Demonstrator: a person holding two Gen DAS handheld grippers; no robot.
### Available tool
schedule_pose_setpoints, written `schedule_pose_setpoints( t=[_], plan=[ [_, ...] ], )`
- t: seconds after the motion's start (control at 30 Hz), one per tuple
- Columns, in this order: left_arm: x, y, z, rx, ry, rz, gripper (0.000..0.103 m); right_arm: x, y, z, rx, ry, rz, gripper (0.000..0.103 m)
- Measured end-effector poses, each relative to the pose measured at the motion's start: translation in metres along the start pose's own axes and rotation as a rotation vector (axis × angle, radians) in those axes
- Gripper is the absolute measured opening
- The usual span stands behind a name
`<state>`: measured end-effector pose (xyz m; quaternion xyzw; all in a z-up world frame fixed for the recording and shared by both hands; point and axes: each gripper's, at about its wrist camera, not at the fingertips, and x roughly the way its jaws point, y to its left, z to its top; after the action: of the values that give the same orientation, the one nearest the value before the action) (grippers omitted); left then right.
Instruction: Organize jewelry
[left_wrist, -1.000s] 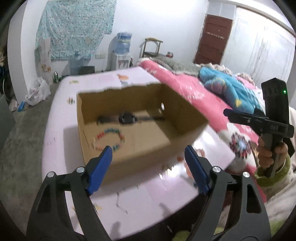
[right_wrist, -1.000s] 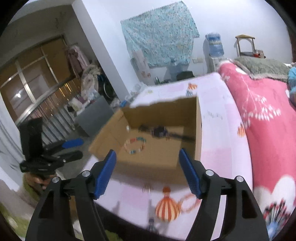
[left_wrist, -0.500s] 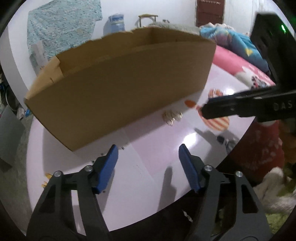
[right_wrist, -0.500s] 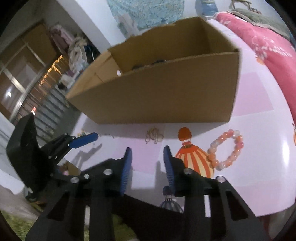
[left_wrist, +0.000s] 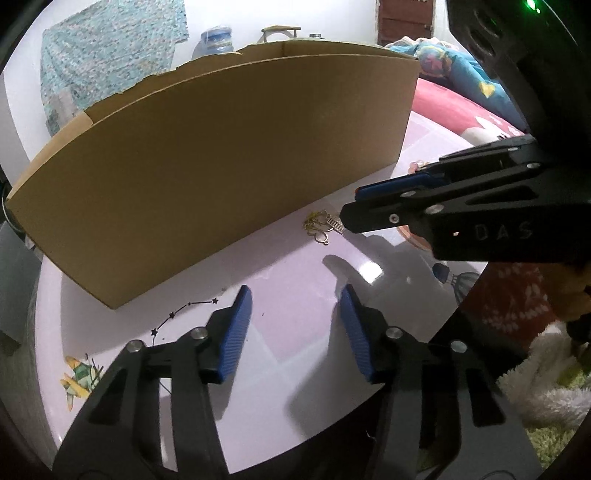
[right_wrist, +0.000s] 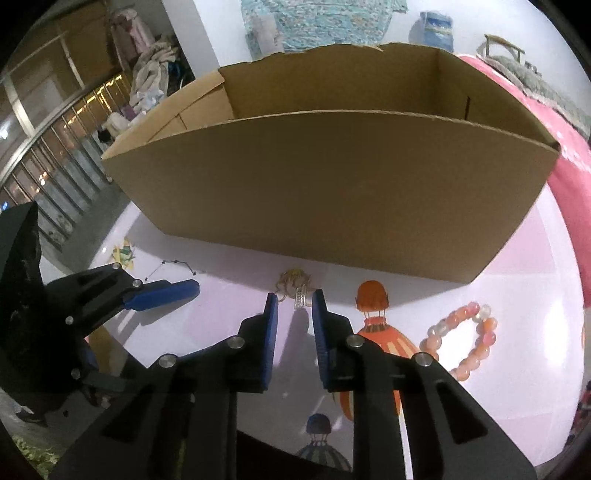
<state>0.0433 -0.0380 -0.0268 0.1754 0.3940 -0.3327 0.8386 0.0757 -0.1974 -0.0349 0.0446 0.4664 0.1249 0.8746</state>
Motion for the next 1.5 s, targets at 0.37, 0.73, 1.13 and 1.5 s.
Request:
schedule_pose_setpoints(
  t=[0.37, 0.73, 1.13, 1.5],
  plan=[
    [0.002, -0.001, 0.002, -0.007, -0.012, -0.026, 0.042, 0.019, 0.011, 0.004, -0.093, 0.055, -0.070, 0.014],
    [0.002, -0.001, 0.001, -0.022, -0.016, -0.021, 0.042, 0.019, 0.011, 0.001, -0.104, 0.100, -0.085, 0.003],
    [0.005, -0.008, 0.006, -0.014, -0.007, 0.005, 0.040, -0.009, -0.020, -0.005, 0.076, 0.024, 0.058, 0.003],
    [0.006, -0.024, 0.020, 0.038, -0.017, -0.017, 0.034, -0.008, -0.029, -0.018, 0.137, 0.039, 0.078, 0.003]
  ],
)
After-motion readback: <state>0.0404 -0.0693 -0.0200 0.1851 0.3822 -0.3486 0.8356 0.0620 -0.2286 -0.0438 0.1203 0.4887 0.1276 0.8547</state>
